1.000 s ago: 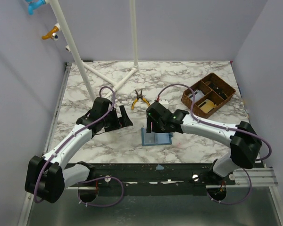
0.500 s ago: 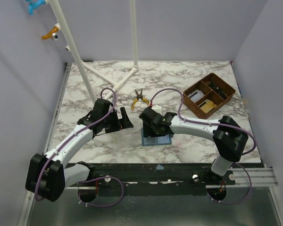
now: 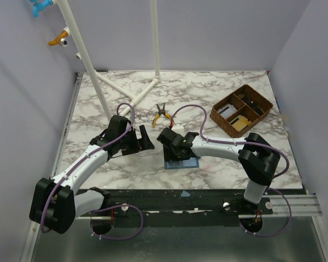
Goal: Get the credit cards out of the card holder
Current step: Remove the credit card from the card holder.
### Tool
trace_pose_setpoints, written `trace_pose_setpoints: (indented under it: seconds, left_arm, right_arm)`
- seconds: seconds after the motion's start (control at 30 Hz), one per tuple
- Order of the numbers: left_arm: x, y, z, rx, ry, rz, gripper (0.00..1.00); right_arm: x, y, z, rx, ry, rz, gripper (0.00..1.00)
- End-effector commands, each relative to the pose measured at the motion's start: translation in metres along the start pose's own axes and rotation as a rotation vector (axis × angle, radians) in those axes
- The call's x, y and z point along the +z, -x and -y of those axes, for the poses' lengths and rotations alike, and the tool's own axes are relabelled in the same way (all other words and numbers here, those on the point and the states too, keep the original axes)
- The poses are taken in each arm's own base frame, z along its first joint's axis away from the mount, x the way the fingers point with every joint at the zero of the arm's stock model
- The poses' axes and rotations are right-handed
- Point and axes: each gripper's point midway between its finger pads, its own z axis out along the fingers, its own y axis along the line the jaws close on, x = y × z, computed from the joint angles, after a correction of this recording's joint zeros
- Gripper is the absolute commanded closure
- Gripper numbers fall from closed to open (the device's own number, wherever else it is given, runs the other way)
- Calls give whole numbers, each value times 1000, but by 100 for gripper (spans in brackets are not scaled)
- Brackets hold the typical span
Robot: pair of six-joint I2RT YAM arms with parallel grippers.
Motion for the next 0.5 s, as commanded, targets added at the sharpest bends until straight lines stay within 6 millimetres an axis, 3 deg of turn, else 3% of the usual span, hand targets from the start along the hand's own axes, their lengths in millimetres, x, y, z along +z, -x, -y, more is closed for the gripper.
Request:
trace_pose_setpoints:
  seconds: [0.0,0.27,0.37,0.47]
  left_arm:
    - [1,2,4,8,-30,2,2]
    - [2,0,3,6,-29,-4,1]
    - [3,0,2,3,-28,-5,2]
    - [4,-1,2,-2,-31,-10,1]
  right_arm:
    - [9,-4,6,12,-38,13,36]
    - [15,-15,13,28,-54,-4,42]
    - [17,-17,13,36,-49,-8,48]
    - [17,-19,14,44,-45,-10,63]
